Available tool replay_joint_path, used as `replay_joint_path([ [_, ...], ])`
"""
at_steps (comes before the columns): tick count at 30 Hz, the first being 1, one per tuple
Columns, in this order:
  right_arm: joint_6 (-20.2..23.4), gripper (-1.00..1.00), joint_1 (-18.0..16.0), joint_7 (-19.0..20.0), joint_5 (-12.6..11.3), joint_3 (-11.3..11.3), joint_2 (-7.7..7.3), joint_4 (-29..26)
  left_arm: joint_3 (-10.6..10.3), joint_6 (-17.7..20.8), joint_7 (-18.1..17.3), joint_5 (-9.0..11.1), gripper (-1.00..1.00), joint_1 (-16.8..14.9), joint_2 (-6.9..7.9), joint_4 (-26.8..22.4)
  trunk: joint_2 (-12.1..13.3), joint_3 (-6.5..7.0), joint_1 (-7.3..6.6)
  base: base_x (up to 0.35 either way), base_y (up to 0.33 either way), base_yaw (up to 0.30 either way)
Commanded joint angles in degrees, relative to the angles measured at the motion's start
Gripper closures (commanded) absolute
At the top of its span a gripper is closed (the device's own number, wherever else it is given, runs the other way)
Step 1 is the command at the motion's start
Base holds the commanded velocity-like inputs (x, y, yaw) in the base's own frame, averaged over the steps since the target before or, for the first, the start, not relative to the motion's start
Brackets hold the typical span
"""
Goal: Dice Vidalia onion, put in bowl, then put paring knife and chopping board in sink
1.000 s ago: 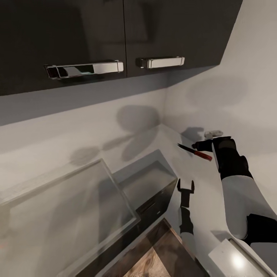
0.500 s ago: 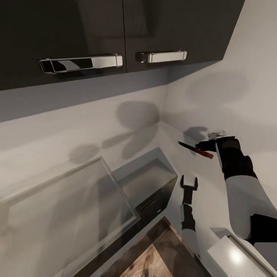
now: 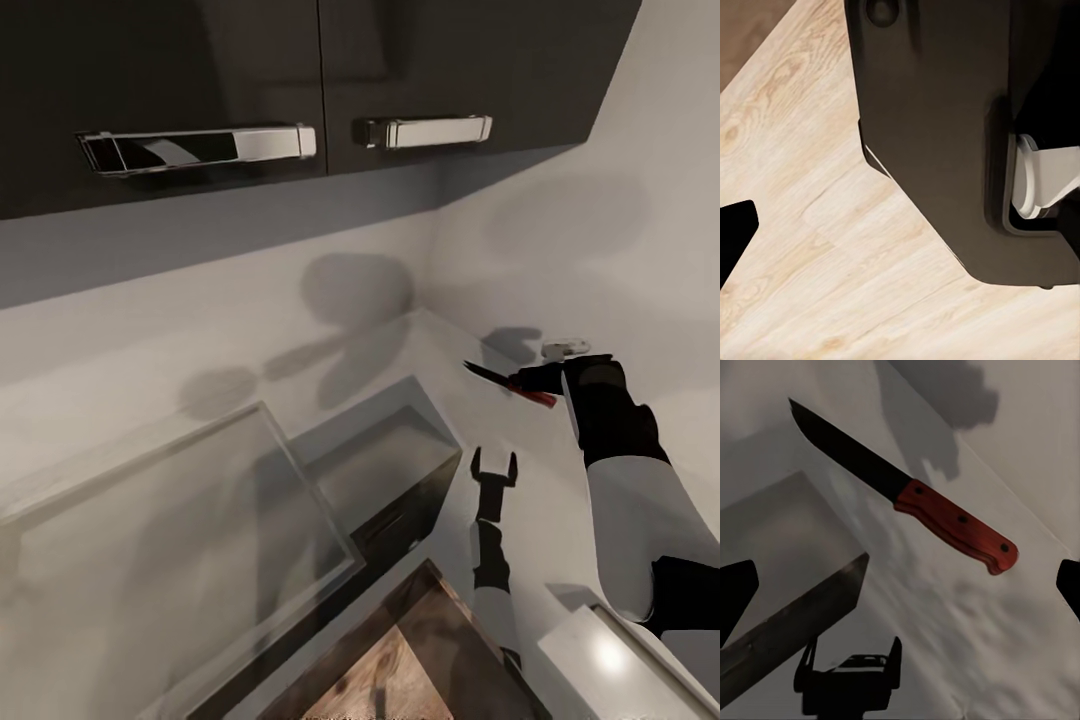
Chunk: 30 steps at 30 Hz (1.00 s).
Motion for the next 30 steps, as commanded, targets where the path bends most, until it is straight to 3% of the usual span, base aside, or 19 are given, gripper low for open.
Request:
replay_joint_path([
  [1, 0.2, -1.0, 0.0, 0.6, 0.6, -0.1, 0.01, -0.1, -0.1, 0.4, 0.3, 0.1, -1.0, 0.0, 0.03, -0.2, -0.1, -0.18, 0.03, 0.0, 0.0, 0.0],
  [11, -1.8, -1.0, 0.0, 0.3, 0.7, -0.7, -0.09, -0.5, -0.2, 0.3, 0.3, 0.0, -1.0, 0.0, -0.02, -0.4, -0.1, -0.39, 0.03, 0.0, 0.0, 0.0],
  [15, -1.2, -1.0, -0.3, 0.1, 0.6, -1.0, -3.11, -0.8, -0.3, 0.2, 0.3, 0.0, -1.0, 0.0, 0.04, -0.3, -0.1, -0.39, 0.03, 0.0, 0.0, 0.0],
  [17, 1.4, -1.0, -1.1, 0.1, 0.6, -1.0, -5.06, -0.8, -0.3, 0.1, 0.3, -0.1, -1.0, 0.0, 0.08, -0.3, -0.1, -0.39, 0.03, 0.0, 0.0, 0.0],
  [19, 5.5, -1.0, -4.1, 0.2, 0.5, -1.0, -6.26, -0.4, -0.4, 0.0, 0.2, -0.3, -1.0, 0.0, 0.16, -0.3, -0.1, -0.39, 0.03, 0.0, 0.0, 0.0],
  [21, 6.6, -1.0, -5.8, 0.2, 0.5, -1.0, -6.49, 0.1, -0.4, 0.0, 0.2, -0.3, -1.0, 0.0, 0.19, -0.2, -0.1, -0.39, 0.03, 0.0, 0.0, 0.0],
  [22, 7.6, -1.0, -8.2, 0.2, 0.4, -1.1, -6.71, 1.9, -0.4, 0.0, 0.2, -0.3, -1.0, 0.0, 0.17, -0.3, -0.1, -0.39, 0.03, 0.0, 0.0, 0.0],
  [30, 7.2, -1.0, -15.8, 0.4, 0.4, -1.1, -7.61, 15.9, -0.5, 0.0, 0.2, -0.4, -1.0, 0.0, 0.14, -0.3, -0.1, -0.39, 0.03, 0.0, 0.0, 0.0],
])
